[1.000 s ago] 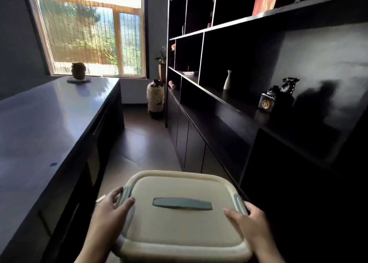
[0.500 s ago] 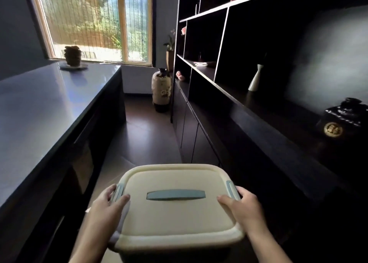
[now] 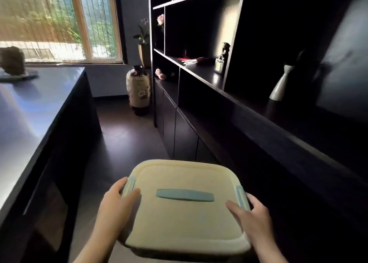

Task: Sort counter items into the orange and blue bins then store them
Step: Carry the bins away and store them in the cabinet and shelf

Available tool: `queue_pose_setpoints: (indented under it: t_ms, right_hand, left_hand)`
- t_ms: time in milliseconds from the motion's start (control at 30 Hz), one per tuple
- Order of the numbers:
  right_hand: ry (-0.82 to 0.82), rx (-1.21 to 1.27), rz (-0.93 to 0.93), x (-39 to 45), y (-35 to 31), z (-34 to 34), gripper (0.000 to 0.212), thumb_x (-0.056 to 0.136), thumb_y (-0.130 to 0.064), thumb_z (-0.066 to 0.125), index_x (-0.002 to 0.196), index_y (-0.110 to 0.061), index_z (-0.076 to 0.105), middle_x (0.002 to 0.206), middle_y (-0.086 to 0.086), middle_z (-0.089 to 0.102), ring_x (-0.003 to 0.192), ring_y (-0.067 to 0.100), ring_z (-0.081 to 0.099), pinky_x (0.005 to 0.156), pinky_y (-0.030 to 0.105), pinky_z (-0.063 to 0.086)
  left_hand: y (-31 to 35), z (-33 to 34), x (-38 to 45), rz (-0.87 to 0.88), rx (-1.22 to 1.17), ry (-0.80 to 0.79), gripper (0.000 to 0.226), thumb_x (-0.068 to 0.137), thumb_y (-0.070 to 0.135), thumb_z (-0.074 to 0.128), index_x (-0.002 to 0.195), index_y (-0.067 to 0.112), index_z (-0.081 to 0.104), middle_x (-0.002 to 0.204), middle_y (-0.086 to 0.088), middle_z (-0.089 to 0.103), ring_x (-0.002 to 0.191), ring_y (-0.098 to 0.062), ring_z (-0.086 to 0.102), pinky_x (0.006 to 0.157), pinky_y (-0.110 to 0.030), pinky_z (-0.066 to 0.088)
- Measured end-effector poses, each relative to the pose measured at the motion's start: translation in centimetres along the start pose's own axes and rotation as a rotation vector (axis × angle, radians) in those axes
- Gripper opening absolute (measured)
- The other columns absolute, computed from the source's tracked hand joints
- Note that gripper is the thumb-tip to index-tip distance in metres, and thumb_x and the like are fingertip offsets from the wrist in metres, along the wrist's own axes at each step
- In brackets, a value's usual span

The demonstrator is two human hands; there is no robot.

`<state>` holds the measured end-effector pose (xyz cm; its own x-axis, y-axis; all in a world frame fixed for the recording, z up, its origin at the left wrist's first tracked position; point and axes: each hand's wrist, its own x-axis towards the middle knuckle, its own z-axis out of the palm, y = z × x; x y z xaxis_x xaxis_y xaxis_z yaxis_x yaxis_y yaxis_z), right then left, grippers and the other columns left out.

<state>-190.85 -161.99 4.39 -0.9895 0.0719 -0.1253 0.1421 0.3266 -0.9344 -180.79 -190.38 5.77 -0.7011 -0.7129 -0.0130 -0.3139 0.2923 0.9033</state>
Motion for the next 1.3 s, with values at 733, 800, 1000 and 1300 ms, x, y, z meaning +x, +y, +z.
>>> queue_pose_setpoints:
  t_ms: [733, 800, 1000, 1300]
  right_hand:
    - [0.189, 0.112, 0.175, 34.7, -4.0, 10.1, 0.068, 0.074, -0.034, 0.079, 0.133, -0.017, 0.051, 0.109, 0.003, 0.062, 0.092, 0.025, 0.062, 0.082, 0.039, 0.051]
    - [0.238, 0.109, 0.219, 36.7, -4.1, 10.4, 0.067, 0.076, -0.036, 0.077, 0.134, -0.023, 0.047, 0.107, -0.002, 0.053, 0.088, 0.022, 0.057, 0.076, 0.035, 0.044]
    - [0.284, 0.266, 0.334, 41.1, -2.6, 13.7, 0.078, 0.074, -0.019, 0.081, 0.139, -0.031, 0.040, 0.111, -0.001, 0.060, 0.102, 0.028, 0.062, 0.099, 0.045, 0.046]
    - [0.782, 0.164, 0.320, 46.4, -5.0, 21.5, 0.079, 0.075, -0.012, 0.079, 0.143, -0.024, 0.039, 0.130, 0.019, 0.055, 0.103, 0.036, 0.060, 0.089, 0.036, 0.043]
  left_hand:
    - [8.0, 19.9, 35.7, 0.081, 0.078, -0.315, 0.072, 0.072, 0.019, 0.077, 0.136, 0.024, 0.045, 0.119, 0.001, 0.060, 0.100, -0.018, 0.058, 0.081, -0.035, 0.050]
    - [8.0, 21.8, 37.8, 0.077, 0.064, -0.330, 0.077, 0.072, 0.020, 0.078, 0.139, 0.022, 0.043, 0.124, 0.000, 0.058, 0.104, -0.019, 0.057, 0.087, -0.037, 0.050]
    - [9.9, 28.6, 46.5, 0.150, 0.047, -0.443, 0.072, 0.071, 0.019, 0.079, 0.136, 0.022, 0.048, 0.125, -0.003, 0.058, 0.103, -0.020, 0.057, 0.083, -0.035, 0.050]
    - [11.0, 37.5, 57.6, 0.264, 0.127, -0.612, 0.061, 0.081, 0.023, 0.072, 0.137, 0.022, 0.047, 0.118, 0.002, 0.061, 0.090, -0.008, 0.058, 0.070, -0.018, 0.041]
